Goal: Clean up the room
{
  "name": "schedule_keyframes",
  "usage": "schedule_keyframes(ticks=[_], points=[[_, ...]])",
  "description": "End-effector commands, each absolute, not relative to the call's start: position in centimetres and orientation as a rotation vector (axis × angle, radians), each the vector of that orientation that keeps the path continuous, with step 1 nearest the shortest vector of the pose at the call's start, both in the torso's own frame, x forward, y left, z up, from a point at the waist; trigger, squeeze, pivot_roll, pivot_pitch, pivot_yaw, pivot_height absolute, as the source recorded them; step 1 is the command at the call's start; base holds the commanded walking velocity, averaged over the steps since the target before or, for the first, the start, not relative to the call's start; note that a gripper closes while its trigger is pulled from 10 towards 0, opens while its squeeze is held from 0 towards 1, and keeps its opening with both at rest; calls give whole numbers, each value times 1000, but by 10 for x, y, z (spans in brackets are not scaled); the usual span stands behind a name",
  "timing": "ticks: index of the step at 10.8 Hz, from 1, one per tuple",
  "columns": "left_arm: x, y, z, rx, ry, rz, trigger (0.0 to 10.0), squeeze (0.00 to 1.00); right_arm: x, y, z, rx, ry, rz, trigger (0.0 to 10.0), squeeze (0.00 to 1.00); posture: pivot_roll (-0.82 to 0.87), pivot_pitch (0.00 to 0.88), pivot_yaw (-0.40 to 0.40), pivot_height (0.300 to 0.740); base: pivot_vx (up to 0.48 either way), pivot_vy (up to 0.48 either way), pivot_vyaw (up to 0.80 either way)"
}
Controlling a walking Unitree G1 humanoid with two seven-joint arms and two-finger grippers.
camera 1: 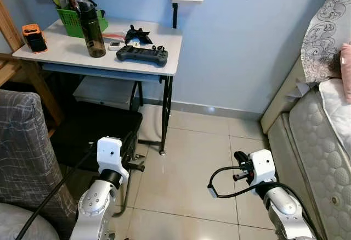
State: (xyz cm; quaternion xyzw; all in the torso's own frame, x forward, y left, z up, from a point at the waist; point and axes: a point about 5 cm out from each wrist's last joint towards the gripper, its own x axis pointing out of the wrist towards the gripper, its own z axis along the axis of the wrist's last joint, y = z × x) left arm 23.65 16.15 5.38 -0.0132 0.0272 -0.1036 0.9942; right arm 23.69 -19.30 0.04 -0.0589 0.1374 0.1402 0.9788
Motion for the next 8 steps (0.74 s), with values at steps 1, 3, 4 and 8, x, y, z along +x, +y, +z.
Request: schedule_keyframes(ticks=[1,3,4,8], points=[[239,161,57,-22,48,-209,10000,0,239,-196,4,-117,264,275,10000,0,5,0,-25,740,0,0,0],[239,161,57,-22,48,-209,10000,0,239,-196,4,-117,264,275,10000,0,5,0,-25,740,0,0,0],[239,161,57,-22,48,-209,10000,0,239,-196,4,-117,264,275,10000,0,5,0,-25,740,0,0,0],[247,164,57,19,53,-193,10000,0,263,-176,21,-113,216,326,10000,0,43,0,-51,740,0,0,0]])
